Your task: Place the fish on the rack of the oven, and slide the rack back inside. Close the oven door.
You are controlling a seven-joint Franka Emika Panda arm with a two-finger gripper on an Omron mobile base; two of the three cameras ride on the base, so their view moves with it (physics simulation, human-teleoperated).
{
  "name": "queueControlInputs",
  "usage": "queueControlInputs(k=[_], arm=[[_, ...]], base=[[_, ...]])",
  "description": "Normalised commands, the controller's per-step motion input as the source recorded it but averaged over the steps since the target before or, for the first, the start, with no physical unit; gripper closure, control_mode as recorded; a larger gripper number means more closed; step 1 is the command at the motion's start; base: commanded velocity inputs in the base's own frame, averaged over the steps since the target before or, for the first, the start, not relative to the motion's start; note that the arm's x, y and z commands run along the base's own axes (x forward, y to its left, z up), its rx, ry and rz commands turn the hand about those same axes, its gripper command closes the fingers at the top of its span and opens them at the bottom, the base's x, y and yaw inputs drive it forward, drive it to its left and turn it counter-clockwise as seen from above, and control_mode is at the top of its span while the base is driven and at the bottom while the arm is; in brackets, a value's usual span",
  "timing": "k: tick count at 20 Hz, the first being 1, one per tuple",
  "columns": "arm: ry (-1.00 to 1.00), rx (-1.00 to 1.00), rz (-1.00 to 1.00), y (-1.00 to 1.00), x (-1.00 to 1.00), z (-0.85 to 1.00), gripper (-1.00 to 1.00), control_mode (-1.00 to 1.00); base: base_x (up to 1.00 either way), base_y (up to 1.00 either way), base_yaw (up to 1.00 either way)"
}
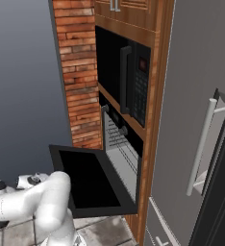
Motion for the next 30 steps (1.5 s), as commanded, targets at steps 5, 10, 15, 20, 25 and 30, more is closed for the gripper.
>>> queueControlInputs(k=[5,10,15,20,25,30], arm=[[0.00,0.00,0.00,0.38,0.52,-1.00,-1.00,-1.00],[-0.05,0.00,0.00,0.53,0.07,-1.00,-1.00,-1.00],[-0.20,0.00,0.01,0.41,-0.83,-1.00,-1.00,-1.00],[-0.26,0.00,0.02,0.17,-1.00,-1.00,-1.00,-1.00],[-0.26,0.00,0.01,-0.09,-0.82,-0.98,-1.00,-1.00],[-0.25,0.00,-0.05,-0.48,-0.36,-0.99,-1.00,-1.00]], base=[[0.00,0.00,0.00],[0.00,0.00,0.00],[0.00,0.00,0.00],[0.00,0.00,0.00],[0.00,0.00,0.00],[0.00,0.00,0.00]])
